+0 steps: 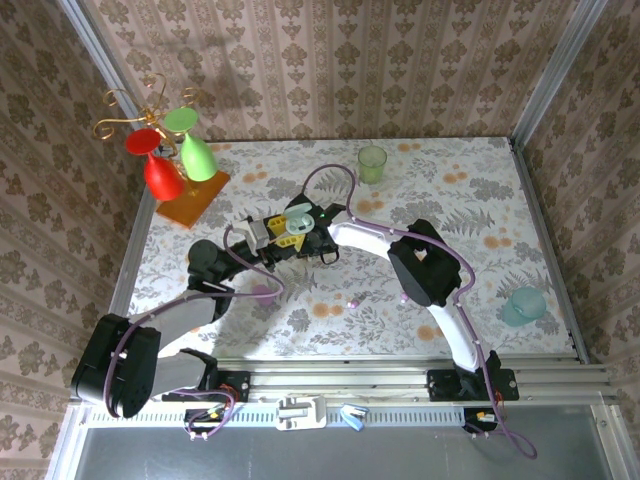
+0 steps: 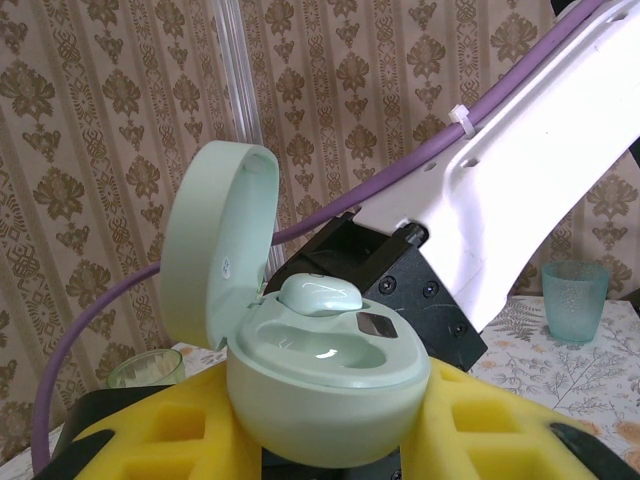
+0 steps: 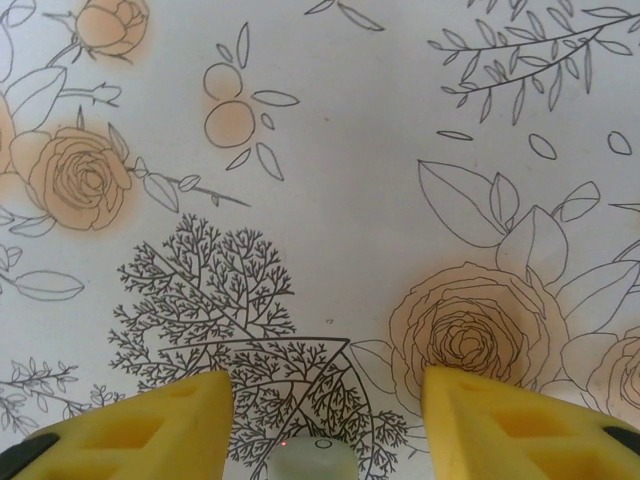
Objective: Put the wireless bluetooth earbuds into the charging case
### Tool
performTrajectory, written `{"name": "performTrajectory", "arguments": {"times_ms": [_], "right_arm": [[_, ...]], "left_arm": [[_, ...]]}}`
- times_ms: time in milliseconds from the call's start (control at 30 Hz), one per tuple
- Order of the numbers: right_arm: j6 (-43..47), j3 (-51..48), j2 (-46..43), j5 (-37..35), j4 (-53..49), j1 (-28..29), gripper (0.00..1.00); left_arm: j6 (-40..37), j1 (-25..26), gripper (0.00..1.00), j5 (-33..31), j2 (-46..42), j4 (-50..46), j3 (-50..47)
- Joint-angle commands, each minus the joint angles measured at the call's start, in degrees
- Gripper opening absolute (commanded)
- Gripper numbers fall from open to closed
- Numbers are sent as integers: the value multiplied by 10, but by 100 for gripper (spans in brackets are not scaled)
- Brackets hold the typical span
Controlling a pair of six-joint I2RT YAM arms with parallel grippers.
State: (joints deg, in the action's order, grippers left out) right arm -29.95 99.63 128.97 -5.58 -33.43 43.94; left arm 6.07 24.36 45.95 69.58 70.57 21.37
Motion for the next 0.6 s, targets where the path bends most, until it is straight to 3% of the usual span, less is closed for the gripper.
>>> {"name": "performTrajectory", "arguments": {"times_ms": [0, 267, 567], "right_arm": [[34, -2, -4, 4, -55, 10, 55], [71, -14, -13, -64, -110, 21, 55], [72, -71, -61, -80, -89, 20, 54]], "left_arm": [[4, 2, 19, -5, 0, 25, -1], [5, 2, 19, -5, 0, 25, 1], [9, 2, 19, -6, -5, 26, 4]]}}
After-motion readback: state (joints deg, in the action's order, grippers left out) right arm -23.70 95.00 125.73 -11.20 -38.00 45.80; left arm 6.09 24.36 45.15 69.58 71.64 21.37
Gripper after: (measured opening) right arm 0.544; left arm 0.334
